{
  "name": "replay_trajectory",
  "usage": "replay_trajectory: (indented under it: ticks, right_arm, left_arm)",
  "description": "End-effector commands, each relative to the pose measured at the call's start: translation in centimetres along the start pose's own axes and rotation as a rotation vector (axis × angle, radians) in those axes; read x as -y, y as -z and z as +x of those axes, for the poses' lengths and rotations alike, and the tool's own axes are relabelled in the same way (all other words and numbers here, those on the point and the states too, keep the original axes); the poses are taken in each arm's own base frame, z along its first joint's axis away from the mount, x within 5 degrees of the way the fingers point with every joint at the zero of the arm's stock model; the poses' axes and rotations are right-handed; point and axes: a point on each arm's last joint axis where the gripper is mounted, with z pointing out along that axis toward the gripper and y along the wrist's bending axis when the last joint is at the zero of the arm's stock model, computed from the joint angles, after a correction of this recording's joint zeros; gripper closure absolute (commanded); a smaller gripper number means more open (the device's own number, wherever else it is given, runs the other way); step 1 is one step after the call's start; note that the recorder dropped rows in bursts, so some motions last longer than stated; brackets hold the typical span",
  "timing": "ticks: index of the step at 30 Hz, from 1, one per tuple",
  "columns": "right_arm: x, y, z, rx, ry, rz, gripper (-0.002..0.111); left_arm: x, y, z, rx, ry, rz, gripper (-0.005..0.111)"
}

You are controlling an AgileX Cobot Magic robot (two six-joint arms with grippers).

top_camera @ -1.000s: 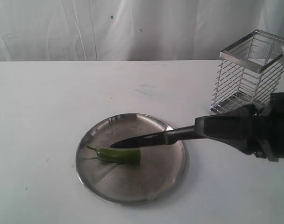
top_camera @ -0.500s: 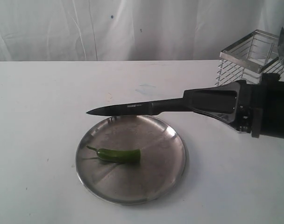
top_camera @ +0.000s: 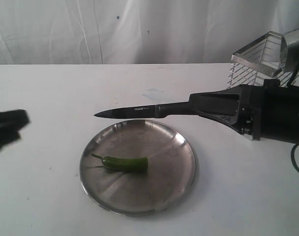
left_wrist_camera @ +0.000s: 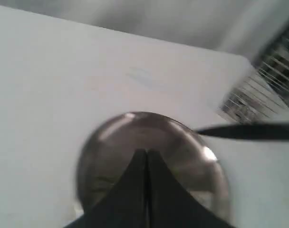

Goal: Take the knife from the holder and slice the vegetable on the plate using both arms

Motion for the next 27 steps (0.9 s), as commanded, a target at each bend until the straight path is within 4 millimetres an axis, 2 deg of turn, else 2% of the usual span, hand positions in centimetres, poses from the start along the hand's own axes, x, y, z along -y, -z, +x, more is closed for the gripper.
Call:
replay_trajectory:
  ticks: [1,3,7,11,15,17,21,27]
  right_arm:
    - [0.2,0.0,-0.2,0.022,0.083,0.013,0.108]
    - [0.4,0.0,-0.3,0.027,0.083,0.036,0.108]
    - [0.4,0.0,-0.3,0.027,0.083,0.037,0.108]
    - [0.5,0.0,-0.3,0.027,0.106,0.040,0.108]
    - [0.5,0.0,-0.3,0.027,0.119,0.044,0.108]
    - [0.5,0.0,-0.3,0.027,0.153,0.046,0.108]
    - [0.6,0.0,-0.3,0.026,0.168,0.049,0.108]
    - [1.3,0.0,-0.1,0.002,0.194,0.130,0.108]
  left_arm:
    - [6.7,-2.2,3.2,-0.060,-0.266,0.577,0.107]
    - [8.2,-3.2,4.8,-0.126,-0.282,0.686,0.107]
    - [8.6,-6.3,8.9,-0.333,-0.231,0.607,0.107]
    - [8.5,-9.0,11.3,-0.353,0.022,0.519,0.107]
    - [9.1,-10.6,11.7,-0.224,0.165,0.598,0.107]
    - [9.0,-11.6,12.3,-0.233,0.177,0.571,0.107]
    - [9.5,-13.0,11.9,-0.191,0.203,0.547,0.107]
    - [10.2,-13.9,10.7,-0.132,0.237,0.540,0.107]
